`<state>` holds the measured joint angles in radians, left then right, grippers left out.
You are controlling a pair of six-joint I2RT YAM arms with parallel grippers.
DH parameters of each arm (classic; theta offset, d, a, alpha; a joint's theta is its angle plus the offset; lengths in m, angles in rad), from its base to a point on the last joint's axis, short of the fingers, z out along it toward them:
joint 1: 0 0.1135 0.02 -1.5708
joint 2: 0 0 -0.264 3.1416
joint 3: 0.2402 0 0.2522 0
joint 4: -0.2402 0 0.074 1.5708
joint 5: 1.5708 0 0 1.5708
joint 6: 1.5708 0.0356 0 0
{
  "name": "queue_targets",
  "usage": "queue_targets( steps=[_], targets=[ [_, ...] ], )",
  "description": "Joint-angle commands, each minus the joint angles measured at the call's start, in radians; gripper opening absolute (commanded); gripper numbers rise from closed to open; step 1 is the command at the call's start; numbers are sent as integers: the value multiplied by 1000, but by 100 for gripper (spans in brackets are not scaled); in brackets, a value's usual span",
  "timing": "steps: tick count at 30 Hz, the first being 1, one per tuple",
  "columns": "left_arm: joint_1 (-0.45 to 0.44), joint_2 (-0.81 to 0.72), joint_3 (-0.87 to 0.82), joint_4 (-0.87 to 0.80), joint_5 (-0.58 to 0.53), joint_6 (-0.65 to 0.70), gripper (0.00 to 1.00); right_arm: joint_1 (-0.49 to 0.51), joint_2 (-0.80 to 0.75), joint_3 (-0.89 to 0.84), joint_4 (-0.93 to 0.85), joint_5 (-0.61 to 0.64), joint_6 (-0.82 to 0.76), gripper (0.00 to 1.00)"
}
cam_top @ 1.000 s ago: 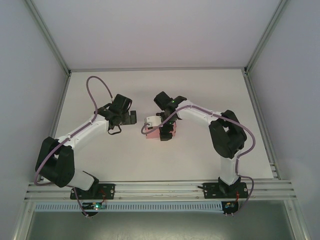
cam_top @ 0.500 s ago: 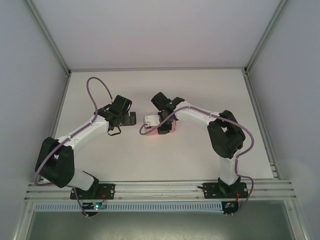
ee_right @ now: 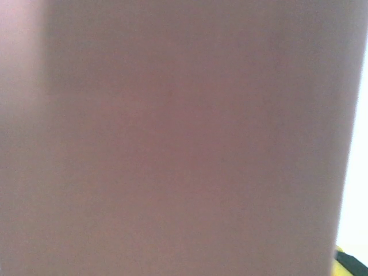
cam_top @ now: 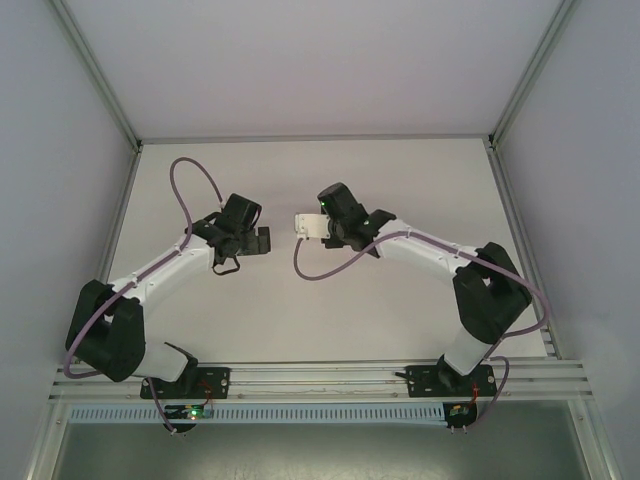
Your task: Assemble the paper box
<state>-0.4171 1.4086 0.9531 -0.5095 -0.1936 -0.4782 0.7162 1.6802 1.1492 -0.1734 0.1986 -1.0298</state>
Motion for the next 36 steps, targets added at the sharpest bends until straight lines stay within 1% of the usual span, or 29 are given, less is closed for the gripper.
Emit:
queue_targets(
  steps=[1, 4, 7, 12, 14, 16, 21, 23, 28, 29, 31, 32, 36],
  targets=[
    [2, -28, -14, 14, -36, -12, 100, 9, 32, -90, 308, 146, -109, 34],
    [3, -24, -24, 27, -21, -24, 100, 9, 86, -124, 412, 190, -153, 35],
    [2, -21, -28, 28, -19, -28, 100, 9, 131, -115, 400, 206, -132, 34],
    [3, -22, -37, 32, -15, -37, 100, 11, 166, -147, 403, 175, -113, 37],
    [3, -20, -42, 38, -10, -40, 100, 10, 165, -180, 431, 145, -113, 38],
    [3, -20, -46, 40, -9, -42, 100, 11, 154, -204, 424, 110, -98, 41],
    [3, -25, -50, 48, -9, -39, 100, 15, 131, -233, 383, 81, -70, 54],
    [4, -28, -50, 49, -9, -35, 100, 17, 119, -246, 378, 82, -43, 62],
    [2, -37, -43, 46, -6, -22, 100, 23, 60, -279, 344, 49, 14, 73],
    [2, -40, -40, 45, -7, -20, 100, 24, 44, -281, 323, 39, 28, 77],
    [3, -47, -39, 42, -5, -20, 100, 29, 14, -289, 304, 41, 62, 88],
    [2, -52, -40, 43, -4, -20, 100, 30, -7, -297, 282, 31, 68, 98],
    [3, -78, -49, 45, -1, -11, 100, 54, -93, -310, 189, 24, 114, 98]
  ],
)
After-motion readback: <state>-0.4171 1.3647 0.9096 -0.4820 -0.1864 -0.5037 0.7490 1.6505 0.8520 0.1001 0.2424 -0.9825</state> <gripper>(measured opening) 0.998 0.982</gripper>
